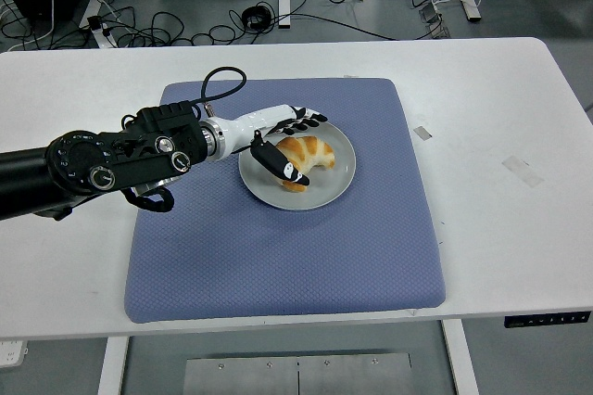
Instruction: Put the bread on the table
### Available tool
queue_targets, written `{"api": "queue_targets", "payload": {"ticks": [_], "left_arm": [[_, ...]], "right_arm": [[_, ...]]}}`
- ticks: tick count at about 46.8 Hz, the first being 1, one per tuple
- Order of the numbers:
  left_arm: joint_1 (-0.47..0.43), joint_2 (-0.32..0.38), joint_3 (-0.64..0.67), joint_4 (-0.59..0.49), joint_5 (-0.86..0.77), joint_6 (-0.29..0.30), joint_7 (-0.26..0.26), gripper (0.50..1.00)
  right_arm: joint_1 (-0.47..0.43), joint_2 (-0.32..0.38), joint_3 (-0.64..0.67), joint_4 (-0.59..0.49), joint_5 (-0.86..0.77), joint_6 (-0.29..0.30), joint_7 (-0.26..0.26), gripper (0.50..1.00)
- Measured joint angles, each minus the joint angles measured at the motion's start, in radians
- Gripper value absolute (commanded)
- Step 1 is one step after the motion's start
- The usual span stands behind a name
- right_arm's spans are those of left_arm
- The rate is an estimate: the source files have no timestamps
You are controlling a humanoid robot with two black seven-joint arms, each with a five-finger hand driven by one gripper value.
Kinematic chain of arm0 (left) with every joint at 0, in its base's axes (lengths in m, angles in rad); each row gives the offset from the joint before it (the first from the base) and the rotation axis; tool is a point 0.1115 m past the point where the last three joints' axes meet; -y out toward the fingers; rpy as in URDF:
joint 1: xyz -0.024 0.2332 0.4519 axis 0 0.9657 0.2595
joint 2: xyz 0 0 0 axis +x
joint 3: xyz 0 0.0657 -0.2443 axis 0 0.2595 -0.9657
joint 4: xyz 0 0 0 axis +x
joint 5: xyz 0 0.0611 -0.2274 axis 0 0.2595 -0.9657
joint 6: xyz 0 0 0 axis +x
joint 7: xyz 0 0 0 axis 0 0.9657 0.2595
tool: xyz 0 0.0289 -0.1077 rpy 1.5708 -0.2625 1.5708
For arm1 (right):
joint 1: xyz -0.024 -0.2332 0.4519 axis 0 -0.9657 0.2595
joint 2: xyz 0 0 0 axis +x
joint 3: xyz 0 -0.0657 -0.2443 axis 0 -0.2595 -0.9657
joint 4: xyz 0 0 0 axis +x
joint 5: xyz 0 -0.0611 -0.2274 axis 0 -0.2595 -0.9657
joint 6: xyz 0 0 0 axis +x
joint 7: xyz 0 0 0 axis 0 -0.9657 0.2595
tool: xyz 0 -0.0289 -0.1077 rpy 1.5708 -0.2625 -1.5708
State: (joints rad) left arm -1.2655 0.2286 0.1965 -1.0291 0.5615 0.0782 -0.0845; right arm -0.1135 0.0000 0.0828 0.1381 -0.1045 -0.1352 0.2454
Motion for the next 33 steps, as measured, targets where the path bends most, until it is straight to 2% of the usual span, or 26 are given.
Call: {"api": "queue_targets", "payload": {"ticks": [19,33], "left_arm": [[0.006,0.000,0.000,0.000,-0.001,0.000,0.000,0.921],[0.006,0.000,0.001,0.000,0.000,0.000,0.000,0.862]], "right_arm": [[0.000,0.000,0.000,0.000,0.000,0.000,0.000,1.000],[0.000,0.000,0.000,0.000,0.000,0.000,0.000,1.000]]}}
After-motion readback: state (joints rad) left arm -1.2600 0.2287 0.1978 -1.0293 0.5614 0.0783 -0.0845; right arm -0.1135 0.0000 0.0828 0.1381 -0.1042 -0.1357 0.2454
